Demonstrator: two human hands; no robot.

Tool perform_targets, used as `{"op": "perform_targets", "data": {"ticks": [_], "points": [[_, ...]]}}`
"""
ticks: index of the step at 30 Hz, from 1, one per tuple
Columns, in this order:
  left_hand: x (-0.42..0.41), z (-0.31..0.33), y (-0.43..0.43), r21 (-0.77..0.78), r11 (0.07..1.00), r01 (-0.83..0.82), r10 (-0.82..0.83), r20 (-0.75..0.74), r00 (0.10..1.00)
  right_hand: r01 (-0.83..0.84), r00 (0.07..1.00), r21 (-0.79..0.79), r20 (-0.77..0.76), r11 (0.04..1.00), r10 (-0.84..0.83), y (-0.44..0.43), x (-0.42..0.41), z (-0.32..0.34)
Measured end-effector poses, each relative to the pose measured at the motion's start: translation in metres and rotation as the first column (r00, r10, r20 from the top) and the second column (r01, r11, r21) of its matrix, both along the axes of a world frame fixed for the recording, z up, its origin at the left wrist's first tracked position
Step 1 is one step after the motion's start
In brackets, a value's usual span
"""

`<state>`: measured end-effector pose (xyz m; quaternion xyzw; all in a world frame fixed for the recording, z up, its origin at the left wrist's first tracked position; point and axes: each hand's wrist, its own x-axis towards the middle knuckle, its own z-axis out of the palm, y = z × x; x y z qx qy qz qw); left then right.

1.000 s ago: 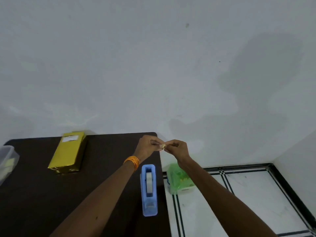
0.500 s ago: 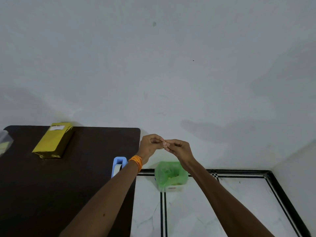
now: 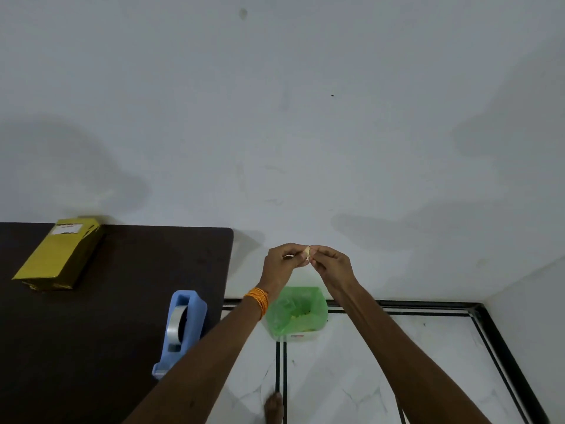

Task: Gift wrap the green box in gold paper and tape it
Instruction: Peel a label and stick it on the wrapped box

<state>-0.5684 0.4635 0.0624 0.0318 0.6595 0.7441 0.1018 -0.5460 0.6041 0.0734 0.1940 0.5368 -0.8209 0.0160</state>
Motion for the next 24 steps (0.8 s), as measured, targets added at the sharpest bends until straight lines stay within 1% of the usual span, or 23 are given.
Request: {"op": "perform_targets", "data": {"ticks": [1,3,5,8,10,12,14,16,18,19,21,24], "points": [[-0.006,-0.005,0.003,-0.032,0.999,0.005,-0.005,-0.008,1.0,-0.001,1.0,0.003,0.008,1.0,0.001,0.004,-0.004,-0.003],[-0.024,-0.013,0.01,-0.046,0.999,0.009,-0.008,0.031,0.999,-0.021,1.0,0.006,0.0,1.0,0.021,0.011,-0.014,-0.012],[-0.044,-0.02,0.016,0.015,1.0,0.001,-0.003,0.136,0.991,-0.055,0.998,0.064,-0.03,0.996,0.057,0.02,-0.026,-0.017],[-0.069,-0.024,0.023,0.055,0.998,0.009,-0.023,0.254,0.967,-0.115,0.985,0.302,-0.086,0.946,0.147,0.035,-0.047,-0.024],[-0.084,-0.027,0.024,0.071,0.997,0.037,-0.055,0.284,0.957,-0.121,0.976,0.444,-0.108,0.888,0.187,0.04,-0.059,-0.025],[-0.093,-0.035,0.028,0.047,0.996,0.073,-0.084,0.32,0.944,-0.109,0.976,0.57,-0.092,0.814,0.195,0.044,-0.069,-0.035],[-0.098,-0.044,0.034,0.006,0.995,0.097,-0.093,0.327,0.941,-0.1,0.981,0.638,-0.065,0.764,0.182,0.047,-0.076,-0.046],[-0.105,-0.059,0.041,-0.036,0.995,0.095,-0.081,0.287,0.954,-0.088,0.991,0.63,-0.023,0.771,0.133,0.052,-0.087,-0.063],[-0.109,-0.075,0.046,-0.134,0.984,0.115,-0.088,0.191,0.978,-0.078,0.997,0.572,0.036,0.816,0.069,0.056,-0.097,-0.084],[-0.11,-0.086,0.048,-0.2,0.973,0.114,-0.087,0.141,0.986,-0.079,0.996,0.516,0.07,0.853,0.049,0.058,-0.101,-0.095],[-0.11,-0.107,0.051,-0.317,0.946,0.073,-0.052,0.076,0.996,-0.101,0.991,0.392,0.125,0.914,0.056,0.06,-0.105,-0.12],[-0.111,-0.152,0.056,-0.353,0.936,0.007,0.024,0.083,0.996,-0.143,0.984,0.275,0.145,0.951,0.106,0.065,-0.113,-0.164]]}}
